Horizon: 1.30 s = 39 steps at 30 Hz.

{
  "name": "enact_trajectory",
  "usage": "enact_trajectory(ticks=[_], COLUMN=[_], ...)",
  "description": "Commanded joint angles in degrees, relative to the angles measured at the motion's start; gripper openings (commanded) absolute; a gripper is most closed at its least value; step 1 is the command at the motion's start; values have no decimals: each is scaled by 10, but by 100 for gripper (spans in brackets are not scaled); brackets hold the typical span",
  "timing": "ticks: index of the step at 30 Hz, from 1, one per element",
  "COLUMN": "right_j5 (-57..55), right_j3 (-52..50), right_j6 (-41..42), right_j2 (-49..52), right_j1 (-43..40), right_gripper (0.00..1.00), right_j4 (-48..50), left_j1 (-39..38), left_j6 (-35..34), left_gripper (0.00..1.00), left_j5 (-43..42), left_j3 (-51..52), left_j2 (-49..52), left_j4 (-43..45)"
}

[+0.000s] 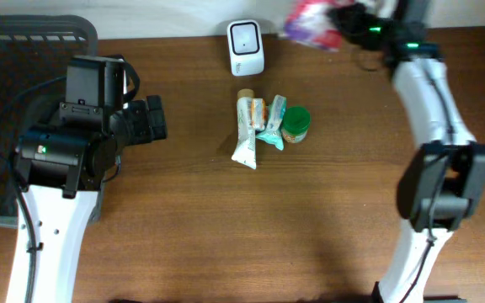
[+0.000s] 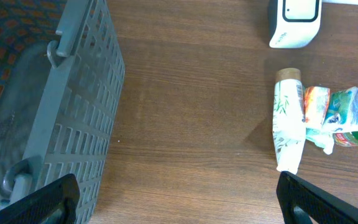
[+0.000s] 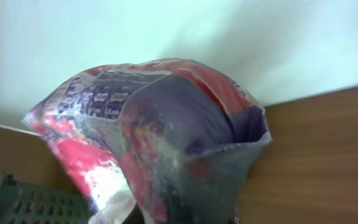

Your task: Scan the item barcode

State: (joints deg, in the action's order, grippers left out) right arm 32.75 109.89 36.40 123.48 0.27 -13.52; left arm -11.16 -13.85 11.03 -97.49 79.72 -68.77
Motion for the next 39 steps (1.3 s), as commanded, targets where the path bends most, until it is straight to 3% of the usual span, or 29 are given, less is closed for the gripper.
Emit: enact_trajectory(ticks=[1,5,8,15,23,27,34,39], right_j5=[-216,-274,-273,-273,-120,-105,-111,-256], right_j3=[9,9,9,9,10,10,10,9], right_j6=[89,90,92,88,47,48,48,48], right_j2=[-2,30,64,105,53,3,-29,-27], right_j1=[83,141,165,171,108,36,-140,-260], right_gripper=[4,4,10,4,4,4,4,4], right_j4=[19,82,134,157,189,99,-167,-340], left_j1=[2,2,2,2,2,2,2,2], left_j6=[9,9,9,9,9,9,9,9], left_gripper=[99,99,99,99,99,99,99,99], left_j5=[8,8,8,8,8,8,8,8], left_j3=[1,1,1,1,1,1,1,1], left_j2=[0,0,0,0,0,0,0,0], left_j4=[1,1,1,1,1,1,1,1])
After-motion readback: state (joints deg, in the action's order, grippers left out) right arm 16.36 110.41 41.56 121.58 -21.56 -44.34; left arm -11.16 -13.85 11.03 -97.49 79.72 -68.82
